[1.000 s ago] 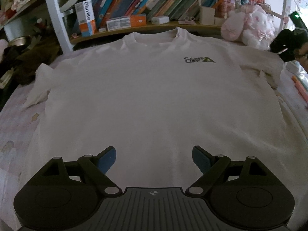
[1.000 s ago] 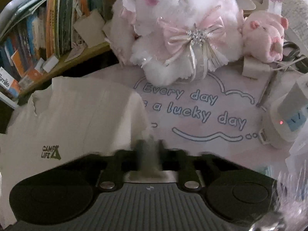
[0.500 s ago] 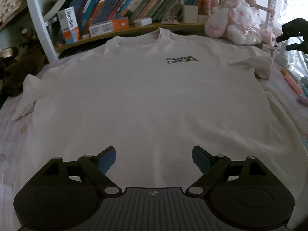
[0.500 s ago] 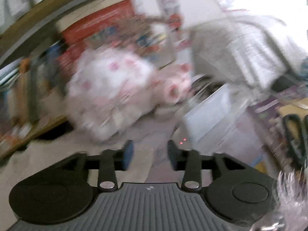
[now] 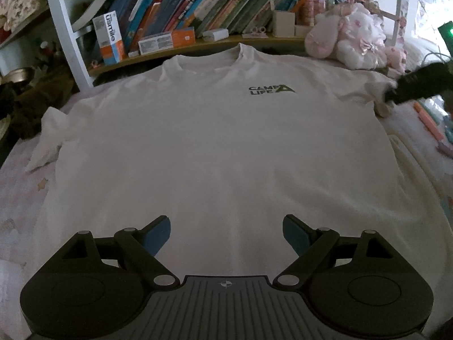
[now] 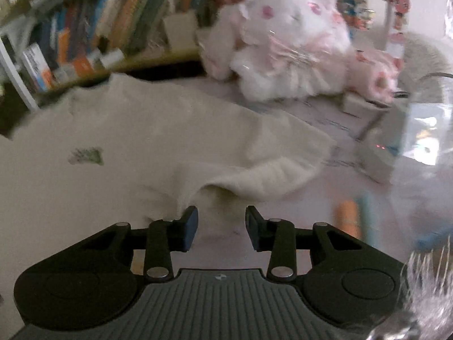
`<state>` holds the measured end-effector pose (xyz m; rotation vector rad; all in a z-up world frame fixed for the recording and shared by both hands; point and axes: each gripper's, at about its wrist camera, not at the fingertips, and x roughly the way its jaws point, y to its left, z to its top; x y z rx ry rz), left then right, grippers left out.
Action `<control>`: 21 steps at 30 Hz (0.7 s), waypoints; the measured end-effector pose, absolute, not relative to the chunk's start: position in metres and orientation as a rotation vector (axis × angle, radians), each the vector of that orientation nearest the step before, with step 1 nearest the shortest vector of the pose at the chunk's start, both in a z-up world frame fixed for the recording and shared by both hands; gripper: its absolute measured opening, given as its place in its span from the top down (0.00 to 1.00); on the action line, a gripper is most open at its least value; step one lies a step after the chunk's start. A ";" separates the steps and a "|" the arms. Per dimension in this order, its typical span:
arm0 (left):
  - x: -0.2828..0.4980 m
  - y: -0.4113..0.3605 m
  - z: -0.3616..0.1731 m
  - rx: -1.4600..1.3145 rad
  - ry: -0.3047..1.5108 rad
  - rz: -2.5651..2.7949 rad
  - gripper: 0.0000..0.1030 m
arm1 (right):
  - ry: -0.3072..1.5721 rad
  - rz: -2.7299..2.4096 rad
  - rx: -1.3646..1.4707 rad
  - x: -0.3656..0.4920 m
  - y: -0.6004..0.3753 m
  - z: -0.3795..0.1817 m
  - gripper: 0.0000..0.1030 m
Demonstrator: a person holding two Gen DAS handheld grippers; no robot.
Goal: Fold clothes
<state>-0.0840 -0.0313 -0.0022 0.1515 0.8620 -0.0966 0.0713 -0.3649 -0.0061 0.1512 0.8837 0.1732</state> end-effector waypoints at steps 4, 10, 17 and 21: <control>-0.087 -0.028 -0.001 0.145 0.862 -0.074 0.14 | 0.861 0.180 0.185 0.083 -0.362 -0.011 0.61; -0.087 -0.019 -0.001 0.110 0.871 -0.031 0.14 | 0.844 0.178 0.253 0.090 -0.366 -0.020 0.57; -0.085 -0.021 -0.002 0.121 0.870 -0.047 0.14 | 0.776 0.186 0.213 0.087 -0.359 -0.010 0.60; -0.086 -0.024 -0.002 0.141 0.869 -0.066 0.14 | 0.813 0.187 0.190 0.101 -0.356 -0.020 0.60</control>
